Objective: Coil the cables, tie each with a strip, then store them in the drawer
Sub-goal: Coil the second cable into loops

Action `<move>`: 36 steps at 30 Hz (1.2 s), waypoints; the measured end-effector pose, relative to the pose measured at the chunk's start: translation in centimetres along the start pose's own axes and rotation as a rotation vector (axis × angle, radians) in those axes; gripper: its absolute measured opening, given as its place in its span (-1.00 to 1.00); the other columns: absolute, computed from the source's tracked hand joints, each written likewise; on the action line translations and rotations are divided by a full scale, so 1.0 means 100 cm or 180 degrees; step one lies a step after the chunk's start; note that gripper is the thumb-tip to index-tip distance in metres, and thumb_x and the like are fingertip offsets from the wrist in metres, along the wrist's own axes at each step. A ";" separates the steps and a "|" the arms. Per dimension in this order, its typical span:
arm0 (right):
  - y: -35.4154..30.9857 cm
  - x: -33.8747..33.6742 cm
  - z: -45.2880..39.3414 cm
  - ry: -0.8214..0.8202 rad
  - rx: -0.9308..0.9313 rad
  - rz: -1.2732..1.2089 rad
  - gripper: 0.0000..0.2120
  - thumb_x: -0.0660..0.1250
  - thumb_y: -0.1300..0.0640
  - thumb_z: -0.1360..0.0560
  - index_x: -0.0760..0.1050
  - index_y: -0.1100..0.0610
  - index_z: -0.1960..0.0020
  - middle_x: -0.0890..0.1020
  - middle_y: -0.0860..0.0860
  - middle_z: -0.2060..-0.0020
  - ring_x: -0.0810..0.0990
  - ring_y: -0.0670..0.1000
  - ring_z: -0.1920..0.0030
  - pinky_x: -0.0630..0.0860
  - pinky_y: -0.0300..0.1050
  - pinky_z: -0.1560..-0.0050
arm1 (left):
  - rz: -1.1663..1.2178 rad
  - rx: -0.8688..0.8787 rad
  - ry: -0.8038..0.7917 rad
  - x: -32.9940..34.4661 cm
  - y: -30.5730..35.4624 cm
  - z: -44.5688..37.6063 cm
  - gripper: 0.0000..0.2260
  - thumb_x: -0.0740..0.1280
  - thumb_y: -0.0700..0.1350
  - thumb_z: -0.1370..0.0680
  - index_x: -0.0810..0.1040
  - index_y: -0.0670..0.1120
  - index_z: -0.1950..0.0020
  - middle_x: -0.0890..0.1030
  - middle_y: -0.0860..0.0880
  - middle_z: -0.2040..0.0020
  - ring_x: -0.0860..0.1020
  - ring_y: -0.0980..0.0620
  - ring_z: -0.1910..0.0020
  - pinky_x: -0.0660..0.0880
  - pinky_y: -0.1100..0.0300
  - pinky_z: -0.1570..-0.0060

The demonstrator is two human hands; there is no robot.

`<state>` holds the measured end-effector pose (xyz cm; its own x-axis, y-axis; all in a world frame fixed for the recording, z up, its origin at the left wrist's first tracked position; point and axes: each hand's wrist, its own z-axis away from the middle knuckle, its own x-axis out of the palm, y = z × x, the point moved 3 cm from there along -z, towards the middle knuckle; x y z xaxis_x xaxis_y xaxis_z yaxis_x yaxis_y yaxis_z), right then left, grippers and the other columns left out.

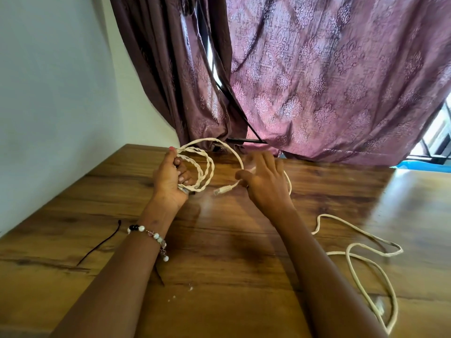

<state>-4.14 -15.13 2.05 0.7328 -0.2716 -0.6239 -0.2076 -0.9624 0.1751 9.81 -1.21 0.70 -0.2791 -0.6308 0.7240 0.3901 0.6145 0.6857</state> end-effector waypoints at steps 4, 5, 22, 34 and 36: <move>-0.002 -0.009 -0.004 0.0621 -0.0159 -0.0898 -0.90 0.40 0.21 -0.41 0.65 0.12 0.09 0.61 0.11 0.02 0.46 0.09 -0.04 0.39 -0.03 0.04 | 0.0008 0.0047 0.0061 -0.002 -0.002 -0.003 -0.61 0.19 0.09 -0.60 0.25 -0.02 0.37 0.19 0.07 0.64 0.14 0.16 0.72 0.10 0.45 0.66; -0.005 -0.009 -0.005 0.0656 -0.0126 -0.1199 -0.90 0.40 0.23 -0.42 0.65 0.16 0.07 0.63 0.09 0.13 0.50 0.03 0.06 0.39 -0.10 0.07 | 0.0013 0.0060 0.0097 -0.002 -0.002 -0.003 -0.62 0.20 0.08 -0.60 0.24 -0.02 0.37 0.20 0.07 0.64 0.16 0.15 0.72 0.11 0.44 0.66; -0.039 0.010 0.001 -0.0203 0.1363 -0.2564 -0.90 0.52 0.21 -0.35 0.70 0.14 0.13 0.71 0.00 0.25 0.54 -0.33 0.36 0.39 -0.46 0.29 | -0.0252 -0.0349 -0.0073 0.021 -0.045 0.015 -0.72 0.21 0.06 -0.60 0.53 -0.13 0.13 0.48 0.00 0.54 0.45 0.07 0.62 0.49 0.26 0.52; -0.014 0.017 0.001 -0.0444 0.2609 -0.4417 -0.51 0.46 -0.07 -0.40 0.45 0.09 -0.24 0.63 0.11 -0.08 0.62 0.10 -0.11 0.55 0.10 -0.16 | -0.0750 -0.0799 -0.1612 0.026 -0.039 0.022 -0.64 0.29 0.17 -0.43 0.37 -0.12 0.25 0.22 0.09 0.65 0.17 0.22 0.74 0.14 0.46 0.66; -0.016 0.020 0.004 -0.0635 0.2696 -0.4827 -0.57 0.40 -0.02 -0.47 0.48 0.19 -0.24 0.64 0.22 -0.07 0.62 0.22 -0.10 0.51 0.23 -0.18 | -0.0783 -0.0735 -0.1685 0.027 -0.036 0.026 -0.72 0.31 0.06 -0.43 0.35 -0.13 0.25 0.22 0.09 0.64 0.17 0.22 0.72 0.19 0.44 0.68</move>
<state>-2.62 -14.18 0.24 0.5112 0.8567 0.0680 0.2269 -0.0582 -0.9722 5.36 -3.90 0.40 -0.7586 -0.3842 0.5263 0.4220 0.3258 0.8460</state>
